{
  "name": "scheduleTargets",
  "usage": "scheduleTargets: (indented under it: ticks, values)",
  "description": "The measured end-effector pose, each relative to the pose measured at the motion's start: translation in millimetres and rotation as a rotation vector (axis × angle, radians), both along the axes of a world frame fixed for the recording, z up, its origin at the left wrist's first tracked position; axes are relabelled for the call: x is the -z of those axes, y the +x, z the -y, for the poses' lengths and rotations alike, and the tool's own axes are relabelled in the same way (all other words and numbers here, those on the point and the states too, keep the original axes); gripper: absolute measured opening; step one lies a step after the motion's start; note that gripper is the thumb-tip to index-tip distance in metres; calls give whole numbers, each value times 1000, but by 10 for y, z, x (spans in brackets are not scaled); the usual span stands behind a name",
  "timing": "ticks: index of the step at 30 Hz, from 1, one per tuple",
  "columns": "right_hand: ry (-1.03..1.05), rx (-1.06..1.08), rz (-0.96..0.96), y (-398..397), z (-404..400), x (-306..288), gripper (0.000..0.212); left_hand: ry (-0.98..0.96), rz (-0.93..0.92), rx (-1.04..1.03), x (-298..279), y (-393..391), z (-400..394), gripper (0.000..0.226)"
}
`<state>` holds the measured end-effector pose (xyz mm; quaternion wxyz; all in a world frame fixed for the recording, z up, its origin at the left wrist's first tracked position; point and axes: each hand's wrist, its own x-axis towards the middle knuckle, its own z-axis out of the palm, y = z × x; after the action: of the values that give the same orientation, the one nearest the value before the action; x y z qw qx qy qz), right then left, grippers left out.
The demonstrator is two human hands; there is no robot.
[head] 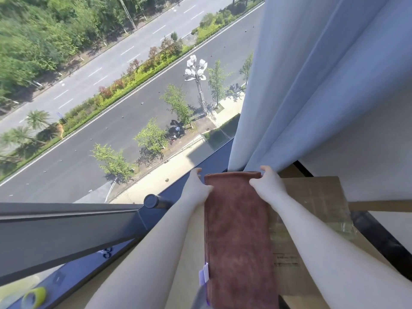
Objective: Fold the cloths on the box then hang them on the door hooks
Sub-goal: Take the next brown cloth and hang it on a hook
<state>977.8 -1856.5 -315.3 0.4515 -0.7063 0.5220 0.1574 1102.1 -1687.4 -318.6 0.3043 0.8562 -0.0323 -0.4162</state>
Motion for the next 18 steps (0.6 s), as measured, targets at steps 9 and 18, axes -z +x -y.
scheduleTargets:
  ticks: [9,18]
  values:
    - [9,-21,97,85,-203,-83,22,-65,161,277,-34,-41,198,71]
    - [7,95,226,36,-480,-324,13,122,324,587,-122,-57,198,49]
